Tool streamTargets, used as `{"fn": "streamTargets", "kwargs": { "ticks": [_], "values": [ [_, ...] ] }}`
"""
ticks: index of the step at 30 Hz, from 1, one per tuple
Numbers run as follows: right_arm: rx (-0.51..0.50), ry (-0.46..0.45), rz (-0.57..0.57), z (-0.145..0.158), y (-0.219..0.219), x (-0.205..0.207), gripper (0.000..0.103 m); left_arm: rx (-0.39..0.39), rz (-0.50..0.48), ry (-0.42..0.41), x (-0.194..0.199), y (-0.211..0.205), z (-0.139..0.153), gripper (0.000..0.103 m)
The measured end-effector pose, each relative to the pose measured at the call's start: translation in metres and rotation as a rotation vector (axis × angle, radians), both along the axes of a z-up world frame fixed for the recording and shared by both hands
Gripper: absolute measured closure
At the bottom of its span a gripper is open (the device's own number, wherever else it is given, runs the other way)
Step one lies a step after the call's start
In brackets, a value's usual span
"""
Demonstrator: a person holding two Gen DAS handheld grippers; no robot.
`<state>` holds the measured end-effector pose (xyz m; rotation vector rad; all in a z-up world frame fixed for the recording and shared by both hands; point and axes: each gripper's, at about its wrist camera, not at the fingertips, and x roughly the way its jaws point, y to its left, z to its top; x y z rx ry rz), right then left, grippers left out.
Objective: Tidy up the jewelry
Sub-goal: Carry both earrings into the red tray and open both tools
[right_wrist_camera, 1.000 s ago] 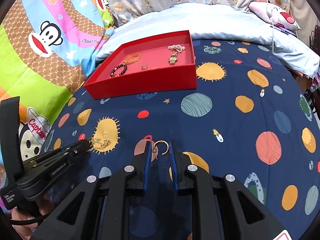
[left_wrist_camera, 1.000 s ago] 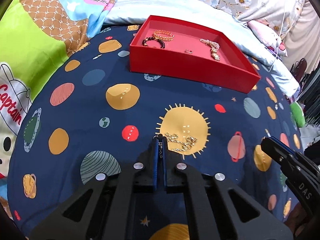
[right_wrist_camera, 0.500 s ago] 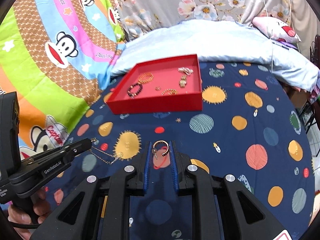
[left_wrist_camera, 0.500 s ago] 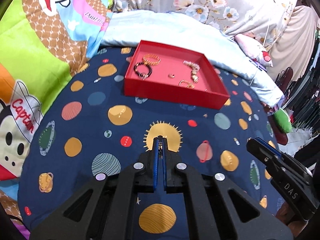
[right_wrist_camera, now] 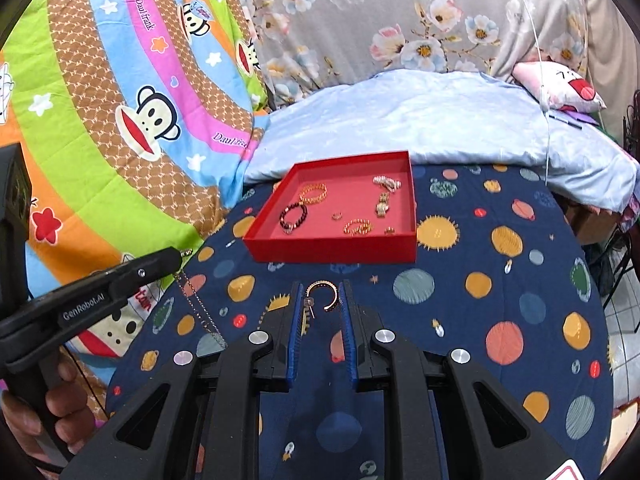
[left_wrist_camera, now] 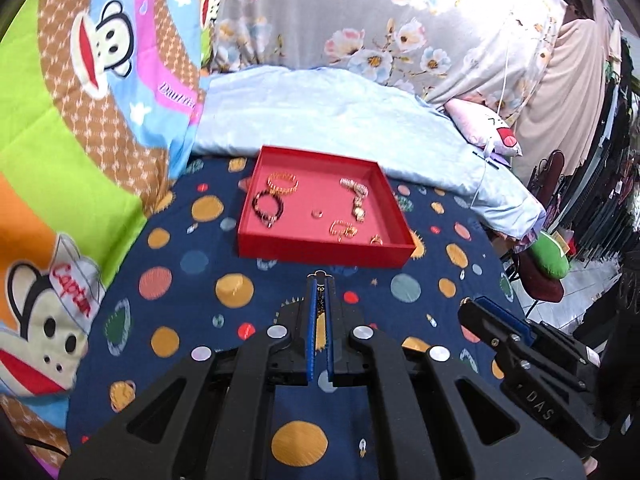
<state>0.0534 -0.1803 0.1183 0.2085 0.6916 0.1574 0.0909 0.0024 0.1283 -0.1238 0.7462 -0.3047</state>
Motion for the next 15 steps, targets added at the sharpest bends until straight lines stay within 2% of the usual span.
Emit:
{"fn": "streamTargets", "kwargs": {
  "ticks": [5, 15],
  "values": [
    [0.001, -0.029, 0.0, 0.011, -0.004, 0.016, 0.087, 0.014, 0.001, -0.032, 0.019, -0.007, 0.016, 0.101],
    [0.024, -0.054, -0.009, 0.024, -0.019, 0.086, 0.086, 0.042, 0.016, -0.08, 0.081, -0.024, 0.029, 0.101]
  ]
}}
